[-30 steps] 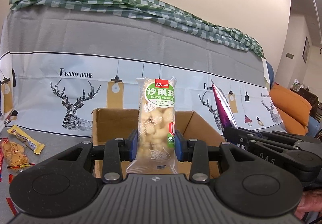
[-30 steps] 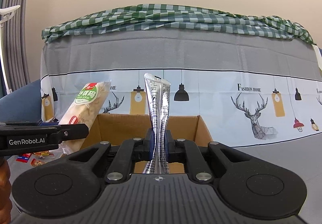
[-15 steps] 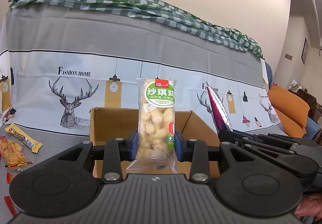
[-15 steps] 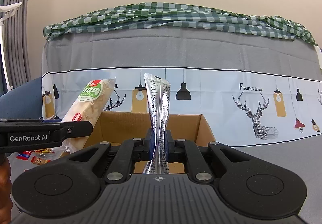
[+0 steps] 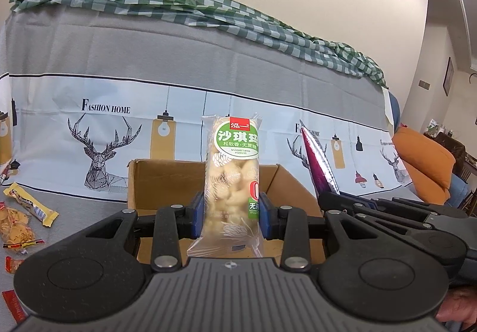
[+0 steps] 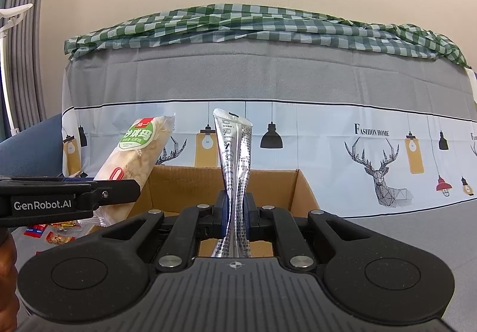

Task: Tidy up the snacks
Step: 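Open both grippers to drop the bean bag and silver pouch into the box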

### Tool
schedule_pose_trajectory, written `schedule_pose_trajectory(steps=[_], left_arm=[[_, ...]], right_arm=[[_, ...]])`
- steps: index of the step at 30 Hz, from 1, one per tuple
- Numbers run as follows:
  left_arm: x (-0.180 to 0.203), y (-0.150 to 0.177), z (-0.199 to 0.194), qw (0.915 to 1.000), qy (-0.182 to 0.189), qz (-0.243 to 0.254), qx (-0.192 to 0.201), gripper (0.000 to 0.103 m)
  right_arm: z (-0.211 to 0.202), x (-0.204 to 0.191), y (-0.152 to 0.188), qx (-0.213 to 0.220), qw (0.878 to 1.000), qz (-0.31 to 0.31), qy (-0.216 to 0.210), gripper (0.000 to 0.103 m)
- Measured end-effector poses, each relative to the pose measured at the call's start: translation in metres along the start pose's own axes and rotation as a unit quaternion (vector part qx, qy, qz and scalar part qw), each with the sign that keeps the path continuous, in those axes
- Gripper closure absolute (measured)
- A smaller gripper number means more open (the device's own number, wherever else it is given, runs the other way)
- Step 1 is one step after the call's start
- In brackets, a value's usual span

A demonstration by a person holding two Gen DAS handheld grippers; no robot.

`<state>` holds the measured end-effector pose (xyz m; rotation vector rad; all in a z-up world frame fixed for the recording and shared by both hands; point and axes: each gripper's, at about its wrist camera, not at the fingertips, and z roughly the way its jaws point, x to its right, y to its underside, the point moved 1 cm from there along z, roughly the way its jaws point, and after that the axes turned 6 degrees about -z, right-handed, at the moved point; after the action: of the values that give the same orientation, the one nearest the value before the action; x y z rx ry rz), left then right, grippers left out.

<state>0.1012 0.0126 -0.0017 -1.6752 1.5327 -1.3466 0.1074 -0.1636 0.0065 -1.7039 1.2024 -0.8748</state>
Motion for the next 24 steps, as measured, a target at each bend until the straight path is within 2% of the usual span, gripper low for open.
schedule_pose_trajectory(steps=[9, 12, 15, 17, 19, 24], left_arm=[[0.002, 0.000, -0.003, 0.9999, 0.009, 0.002, 0.008, 0.063], [0.004, -0.001, -0.005, 0.9996, 0.027, 0.006, 0.008, 0.063], [0.008, 0.000, -0.010, 0.9992, 0.026, 0.022, 0.021, 0.045], [0.008, 0.000, -0.012, 0.9990, 0.023, 0.024, 0.028, 0.045], [0.005, -0.001, -0.014, 0.9990, 0.017, 0.024, 0.033, 0.045], [-0.008, -0.001, -0.021, 0.9990, 0.015, 0.017, 0.040, 0.045]], right_arm=[[-0.002, 0.000, 0.000, 0.004, 1.000, 0.002, 0.002, 0.092], [-0.001, 0.001, 0.000, 0.000, 1.000, 0.007, 0.000, 0.089], [0.000, 0.000, 0.000, -0.001, 1.000, 0.012, 0.001, 0.078], [-0.001, -0.002, -0.002, 0.007, 1.000, 0.008, 0.010, 0.055], [-0.001, -0.002, -0.003, 0.010, 1.000, 0.015, 0.014, 0.050], [0.003, -0.006, -0.003, 0.004, 1.000, 0.025, 0.011, 0.047]])
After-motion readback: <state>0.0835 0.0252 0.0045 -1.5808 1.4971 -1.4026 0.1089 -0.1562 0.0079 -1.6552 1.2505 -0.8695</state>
